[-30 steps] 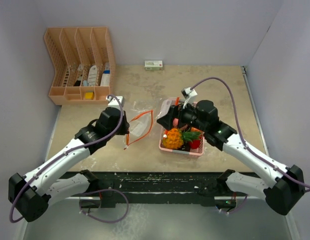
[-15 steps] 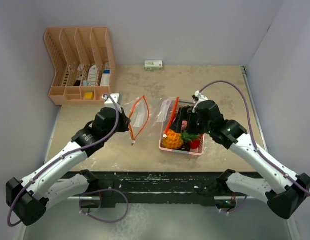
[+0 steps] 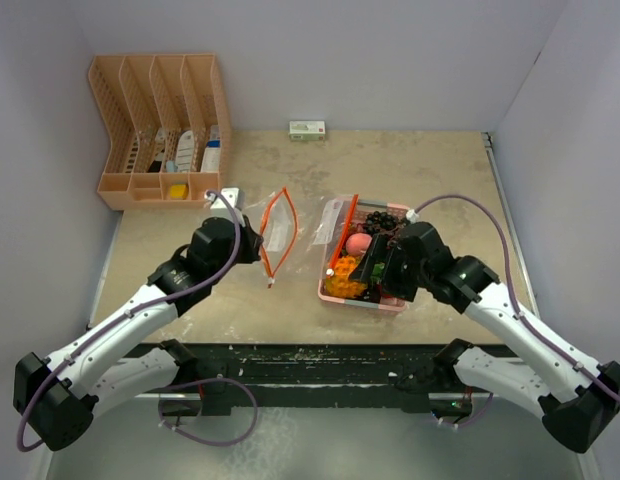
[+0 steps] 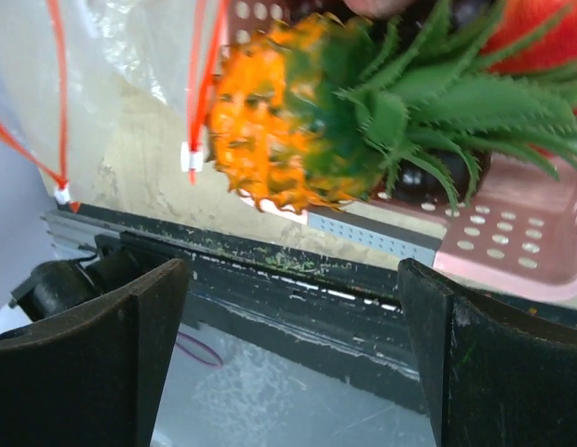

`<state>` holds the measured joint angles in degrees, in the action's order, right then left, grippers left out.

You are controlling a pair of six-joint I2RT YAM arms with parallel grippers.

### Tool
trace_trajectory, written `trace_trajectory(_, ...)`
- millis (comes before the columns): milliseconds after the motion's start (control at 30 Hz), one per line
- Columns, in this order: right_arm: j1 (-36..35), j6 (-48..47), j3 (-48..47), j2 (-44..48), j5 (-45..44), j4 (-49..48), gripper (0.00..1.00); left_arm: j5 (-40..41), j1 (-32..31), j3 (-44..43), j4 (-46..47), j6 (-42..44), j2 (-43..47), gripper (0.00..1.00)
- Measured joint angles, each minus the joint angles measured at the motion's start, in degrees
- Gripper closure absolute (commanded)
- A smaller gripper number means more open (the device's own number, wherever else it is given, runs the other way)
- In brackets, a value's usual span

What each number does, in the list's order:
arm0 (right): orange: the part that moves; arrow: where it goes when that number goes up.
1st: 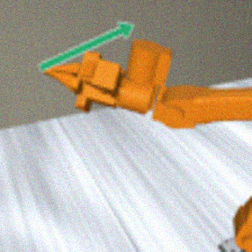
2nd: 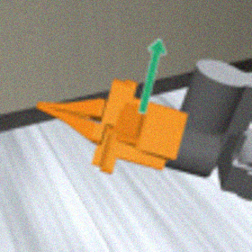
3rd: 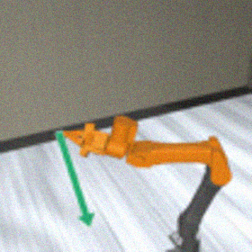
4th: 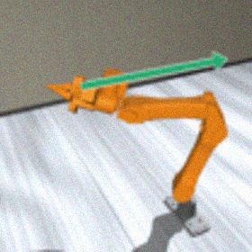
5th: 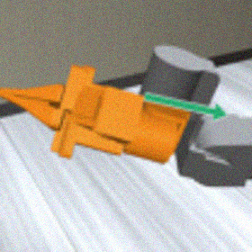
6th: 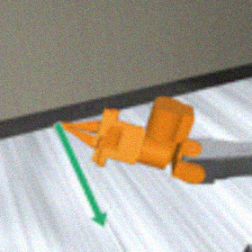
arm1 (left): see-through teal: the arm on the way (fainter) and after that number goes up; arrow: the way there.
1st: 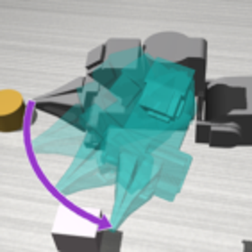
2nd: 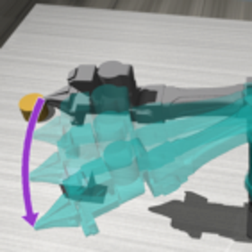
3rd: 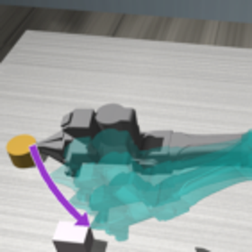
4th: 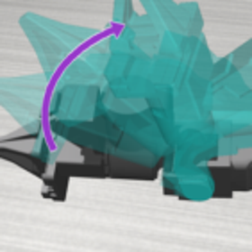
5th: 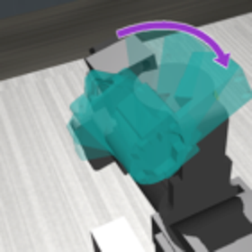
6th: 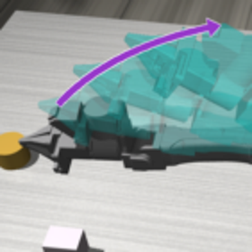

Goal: Place the food in the zip-top bag and seal the zipper
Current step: Pick up the fake fruit from the bin.

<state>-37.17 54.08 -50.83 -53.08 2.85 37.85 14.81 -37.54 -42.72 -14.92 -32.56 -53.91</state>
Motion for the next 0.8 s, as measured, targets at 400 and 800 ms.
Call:
trace_trajectory(400,0.0,22.21,8.33,5.68,-6.75,-6.05,0.05,-0.28,0.02,0.46,1.03,0.15,1.92,1.0)
trace_trajectory(800,0.0,30.25,11.23,1.44,-13.97,-10.19,0.08,-1.4,0.02,0.22,-0.09,0.59,3.39,1.0)
